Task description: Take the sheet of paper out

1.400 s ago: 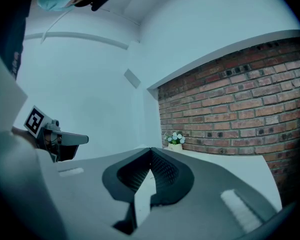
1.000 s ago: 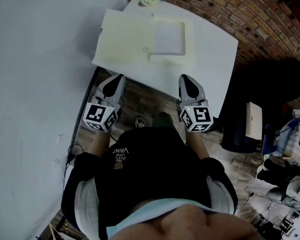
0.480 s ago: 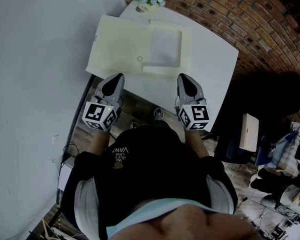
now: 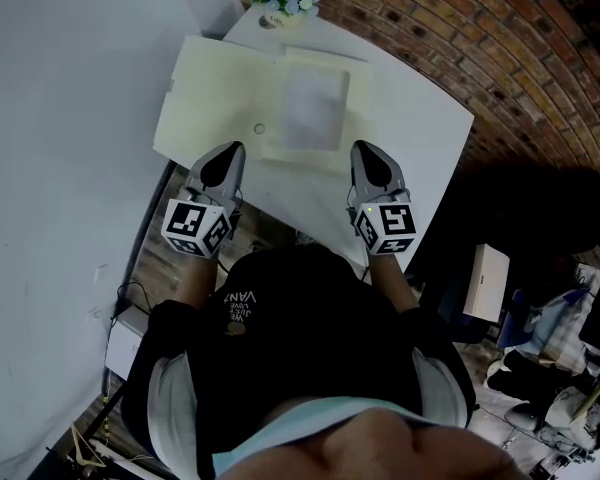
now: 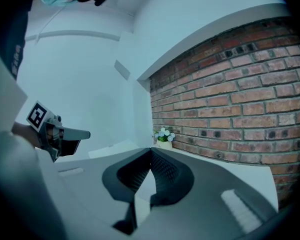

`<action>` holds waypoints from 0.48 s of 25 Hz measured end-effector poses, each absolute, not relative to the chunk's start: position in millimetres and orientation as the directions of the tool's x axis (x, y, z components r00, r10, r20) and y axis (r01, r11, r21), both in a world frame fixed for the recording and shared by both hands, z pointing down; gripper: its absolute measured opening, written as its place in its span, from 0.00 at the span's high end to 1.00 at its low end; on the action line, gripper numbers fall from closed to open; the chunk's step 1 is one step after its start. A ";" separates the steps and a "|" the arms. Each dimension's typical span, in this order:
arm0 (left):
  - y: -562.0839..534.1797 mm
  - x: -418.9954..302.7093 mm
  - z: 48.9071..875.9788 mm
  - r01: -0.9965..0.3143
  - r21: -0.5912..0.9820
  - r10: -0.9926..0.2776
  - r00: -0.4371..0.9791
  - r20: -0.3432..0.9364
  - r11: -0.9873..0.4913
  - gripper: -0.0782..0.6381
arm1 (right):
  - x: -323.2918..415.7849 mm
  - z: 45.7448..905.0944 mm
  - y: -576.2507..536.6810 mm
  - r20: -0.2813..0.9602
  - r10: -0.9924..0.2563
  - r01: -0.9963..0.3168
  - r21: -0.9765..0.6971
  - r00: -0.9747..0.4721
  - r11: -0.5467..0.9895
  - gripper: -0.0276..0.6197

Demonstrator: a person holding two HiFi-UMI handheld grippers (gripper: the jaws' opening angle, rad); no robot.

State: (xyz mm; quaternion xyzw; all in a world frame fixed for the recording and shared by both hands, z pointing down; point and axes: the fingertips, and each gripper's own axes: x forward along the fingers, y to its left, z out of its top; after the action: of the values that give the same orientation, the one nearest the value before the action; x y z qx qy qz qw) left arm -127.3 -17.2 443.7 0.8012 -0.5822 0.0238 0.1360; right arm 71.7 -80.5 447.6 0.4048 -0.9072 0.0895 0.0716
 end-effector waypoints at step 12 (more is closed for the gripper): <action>-48.1 -107.6 456.7 -0.949 0.206 -0.926 0.287 0.245 -0.240 0.89 | 86.0 459.7 -107.6 0.217 -0.678 -0.709 -0.140 -0.703 0.691 0.96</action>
State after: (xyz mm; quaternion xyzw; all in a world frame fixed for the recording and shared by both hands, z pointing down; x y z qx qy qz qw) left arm -107.6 -48.1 456.7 0.7864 -0.5960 0.0357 0.1583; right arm 86.0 -107.6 459.7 0.3784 -0.9164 0.1069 0.0745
